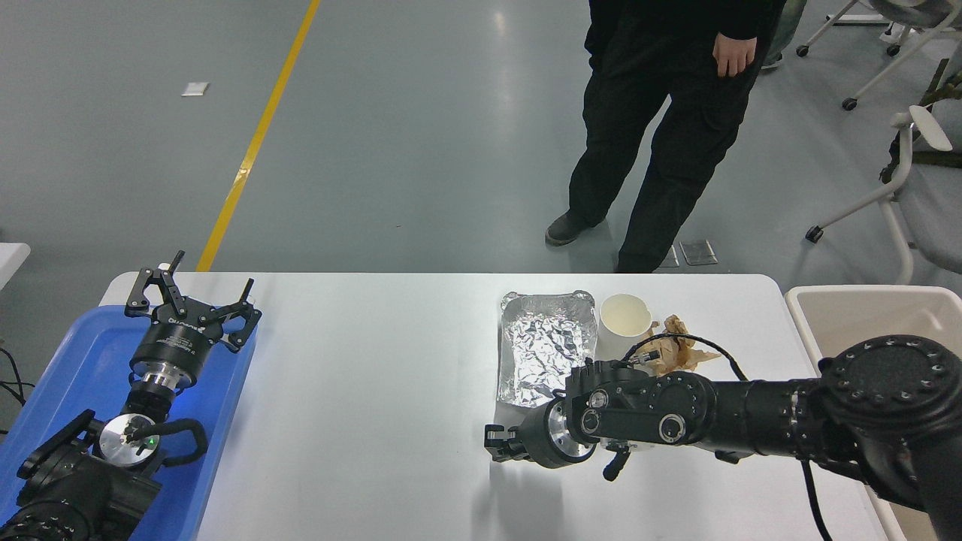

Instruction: Pick up paper cup place in dustbin

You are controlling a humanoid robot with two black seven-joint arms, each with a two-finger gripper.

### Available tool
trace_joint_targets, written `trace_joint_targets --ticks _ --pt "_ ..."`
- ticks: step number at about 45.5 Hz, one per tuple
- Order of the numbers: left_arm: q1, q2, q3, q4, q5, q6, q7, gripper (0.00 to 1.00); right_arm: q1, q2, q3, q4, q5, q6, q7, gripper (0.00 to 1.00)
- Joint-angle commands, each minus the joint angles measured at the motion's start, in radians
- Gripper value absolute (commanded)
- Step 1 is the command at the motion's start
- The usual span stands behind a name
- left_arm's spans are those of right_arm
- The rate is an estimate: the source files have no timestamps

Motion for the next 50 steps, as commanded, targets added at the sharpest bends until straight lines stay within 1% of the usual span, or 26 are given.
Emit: trace_joint_targets --ticks 1,11,12,13,14,15,17,18,19,20,21,22,29,36,41,47,50 --pt "0.000 0.000 0.000 0.000 0.000 0.000 0.001 0.99 0.018 0.000 0.000 0.044 0.001 0.002 -0.007 0.00" --pt "0.000 0.000 0.000 0.000 0.000 0.000 0.001 0.99 0.036 0.000 0.023 0.179 0.001 0.016 -0.005 0.00" --pt "0.000 0.000 0.000 0.000 0.001 0.000 0.001 0.99 0.047 -0.015 0.031 0.193 0.003 0.015 -0.004 0.08" --pt "0.000 0.000 0.000 0.000 0.001 0.000 0.001 0.99 0.058 -0.034 0.044 0.203 0.007 0.008 -0.002 0.26" --pt "0.000 0.000 0.000 0.000 0.000 0.000 0.001 0.99 0.067 -0.050 0.060 0.211 0.015 0.008 -0.002 0.42" --pt "0.000 0.000 0.000 0.000 0.000 0.000 -0.001 0.99 0.076 -0.066 0.066 0.217 0.026 0.011 -0.002 0.49" --pt "0.000 0.000 0.000 0.000 0.001 0.000 0.001 0.99 0.091 -0.086 0.068 0.224 0.056 0.014 -0.004 0.55" --pt "0.000 0.000 0.000 0.000 0.001 0.000 0.001 0.99 0.099 -0.093 0.061 0.227 0.076 0.015 -0.004 0.61" --pt "0.000 0.000 0.000 0.000 0.001 0.000 0.001 0.99 0.108 -0.100 0.052 0.228 0.099 0.016 -0.004 0.73" --pt "0.000 0.000 0.000 0.000 0.001 0.000 0.001 0.99 0.119 -0.104 0.039 0.228 0.125 0.016 -0.004 0.87" --pt "0.000 0.000 0.000 0.000 0.001 0.000 0.001 0.99 0.133 -0.109 0.022 0.230 0.154 0.016 -0.002 0.98" --pt "0.000 0.000 0.000 0.000 0.001 0.000 0.001 0.99 0.148 -0.113 0.003 0.233 0.189 0.016 -0.002 1.00" --pt "0.000 0.000 0.000 0.000 0.001 0.000 0.001 0.99 0.292 -0.164 -0.167 0.251 0.436 0.021 -0.001 1.00" --pt "0.000 0.000 0.000 0.000 0.001 0.000 0.001 0.99 0.467 -0.205 -0.334 0.259 0.611 0.090 0.001 1.00" --pt "0.000 0.000 0.000 0.000 0.001 0.000 0.001 0.99 0.602 -0.224 -0.437 0.268 0.665 0.209 0.001 1.00" --pt "0.000 0.000 0.000 0.000 0.001 0.000 0.001 0.99 0.755 -0.236 -0.531 0.268 0.667 0.352 -0.002 1.00" --pt "0.000 0.000 0.000 0.000 0.001 0.000 0.001 0.99 0.818 -0.247 -0.557 0.270 0.665 0.372 -0.004 1.00"
